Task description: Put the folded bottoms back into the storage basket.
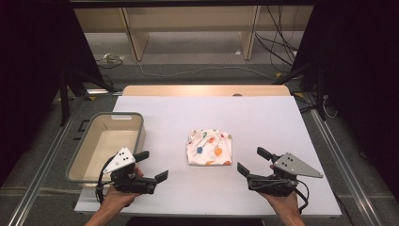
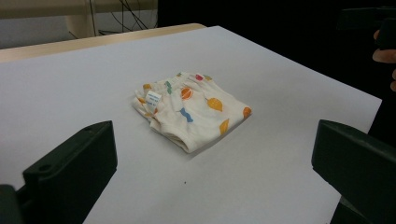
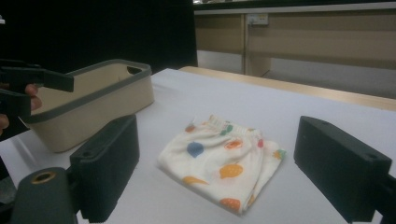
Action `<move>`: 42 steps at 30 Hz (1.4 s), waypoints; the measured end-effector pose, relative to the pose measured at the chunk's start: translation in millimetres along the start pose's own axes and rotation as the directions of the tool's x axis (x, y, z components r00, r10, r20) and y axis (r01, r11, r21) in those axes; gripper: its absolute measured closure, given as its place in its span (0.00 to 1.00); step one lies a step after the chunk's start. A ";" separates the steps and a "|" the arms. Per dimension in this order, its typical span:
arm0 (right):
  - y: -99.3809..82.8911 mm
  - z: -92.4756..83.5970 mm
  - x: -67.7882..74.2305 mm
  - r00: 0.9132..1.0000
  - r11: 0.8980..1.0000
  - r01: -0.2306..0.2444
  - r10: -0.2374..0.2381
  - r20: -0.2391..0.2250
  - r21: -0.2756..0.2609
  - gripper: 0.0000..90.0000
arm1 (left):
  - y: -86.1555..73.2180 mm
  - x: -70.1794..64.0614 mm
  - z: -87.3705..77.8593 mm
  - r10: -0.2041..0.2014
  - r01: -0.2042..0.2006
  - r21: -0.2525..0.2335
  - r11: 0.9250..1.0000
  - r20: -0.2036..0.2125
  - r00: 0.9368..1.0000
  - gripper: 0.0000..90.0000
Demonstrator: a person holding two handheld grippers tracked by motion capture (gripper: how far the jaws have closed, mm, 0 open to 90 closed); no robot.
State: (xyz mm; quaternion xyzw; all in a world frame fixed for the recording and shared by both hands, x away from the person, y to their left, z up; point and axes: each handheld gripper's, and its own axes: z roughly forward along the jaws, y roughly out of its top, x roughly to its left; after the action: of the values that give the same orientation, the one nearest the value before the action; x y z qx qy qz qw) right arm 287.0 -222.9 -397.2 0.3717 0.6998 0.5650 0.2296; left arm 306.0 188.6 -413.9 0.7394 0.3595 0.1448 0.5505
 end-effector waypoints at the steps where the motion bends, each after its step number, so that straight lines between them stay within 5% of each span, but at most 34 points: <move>1: 0.1 0.0 0.1 1.000 1.000 0.000 0.000 0.000 -0.002 0.17 | -0.1 0.0 0.3 -0.001 0.001 0.003 1.000 0.001 1.000 0.00; 12: 3.1 0.8 -1.0 0.999 1.000 0.025 -0.025 0.024 0.008 0.17 | 1.6 1.7 3.0 -0.026 0.026 0.002 1.000 -0.020 0.999 0.00; 21: 7.7 8.9 -8.0 1.000 1.000 0.011 -0.011 0.013 0.022 0.17 | -0.9 -5.7 21.3 -0.007 0.008 0.056 0.998 -0.026 1.000 0.01; 31: 13.5 20.8 -11.4 0.999 0.997 0.049 -0.048 -0.011 0.066 0.17 | 0.7 0.7 31.8 -0.094 0.096 0.091 0.991 -0.028 0.995 0.01; 42: 16.3 39.0 -24.2 1.000 0.993 0.030 -0.030 -0.002 0.112 0.17 | 2.9 -1.8 43.7 -0.130 0.133 0.146 0.980 -0.024 0.991 0.02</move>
State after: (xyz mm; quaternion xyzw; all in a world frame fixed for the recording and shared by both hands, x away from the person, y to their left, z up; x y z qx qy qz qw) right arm 335.2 -216.2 -393.9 0.3734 0.7359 0.5215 0.2169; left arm 332.4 156.0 -426.3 0.7515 0.4213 0.0866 0.5003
